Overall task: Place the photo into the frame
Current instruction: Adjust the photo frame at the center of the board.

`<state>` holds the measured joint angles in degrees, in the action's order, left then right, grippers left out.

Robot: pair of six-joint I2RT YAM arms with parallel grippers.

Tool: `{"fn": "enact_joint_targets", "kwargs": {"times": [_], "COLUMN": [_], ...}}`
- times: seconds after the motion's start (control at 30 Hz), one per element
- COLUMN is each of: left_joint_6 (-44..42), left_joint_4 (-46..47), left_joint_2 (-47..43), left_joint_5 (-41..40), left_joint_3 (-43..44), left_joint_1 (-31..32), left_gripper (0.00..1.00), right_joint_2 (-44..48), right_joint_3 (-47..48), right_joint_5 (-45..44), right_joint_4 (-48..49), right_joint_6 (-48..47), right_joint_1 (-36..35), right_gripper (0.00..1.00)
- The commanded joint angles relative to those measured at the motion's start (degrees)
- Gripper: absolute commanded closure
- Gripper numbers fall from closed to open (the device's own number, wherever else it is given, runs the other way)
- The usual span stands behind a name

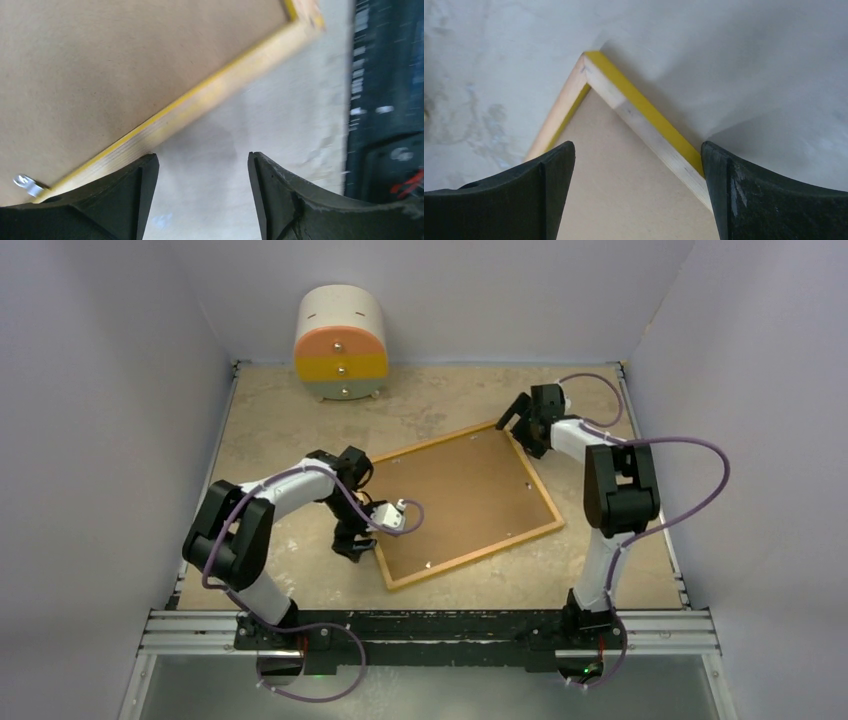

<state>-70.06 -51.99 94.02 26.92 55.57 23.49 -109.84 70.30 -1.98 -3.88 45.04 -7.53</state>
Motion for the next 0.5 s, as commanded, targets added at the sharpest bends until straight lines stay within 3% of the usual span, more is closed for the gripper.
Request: {"fn": "enact_joint_targets", "kwargs": {"times": [0.0,0.1,0.23,0.37,0.47], "left_joint_6": [-1.10,-0.60,1.27,15.58,22.47], "left_joint_4": [-5.81,-8.68,-7.94,11.20,23.10], "left_joint_2": [-0.66,-0.85,1.07,4.98,7.74], "left_joint_5": [14.56,13.05,11.73,5.60,0.99], "left_joint_3": [4.64,8.90,17.62,22.78,21.66], "left_joint_1": [3.66,2.20,-6.48,-15.09,-16.18], "left_gripper": [0.27,0.18,0.14,0.30,0.36], "right_joint_2": [-5.67,-5.78,-0.39,9.29,19.21], "right_joint_3": [10.25,14.94,12.96,5.13,-7.00], "right_joint_5": [10.22,3.98,-0.88,-1.67,0.08], "right_joint_4": [-2.63,-8.53,-10.64,-14.89,-13.30], "right_joint_6": [1.37,-0.86,-2.75,-2.72,-1.14], "right_joint_1": [-3.53,-3.05,-0.08,0.94,0.94], "right_gripper": [0.03,0.01,0.01,0.01,0.01]}}
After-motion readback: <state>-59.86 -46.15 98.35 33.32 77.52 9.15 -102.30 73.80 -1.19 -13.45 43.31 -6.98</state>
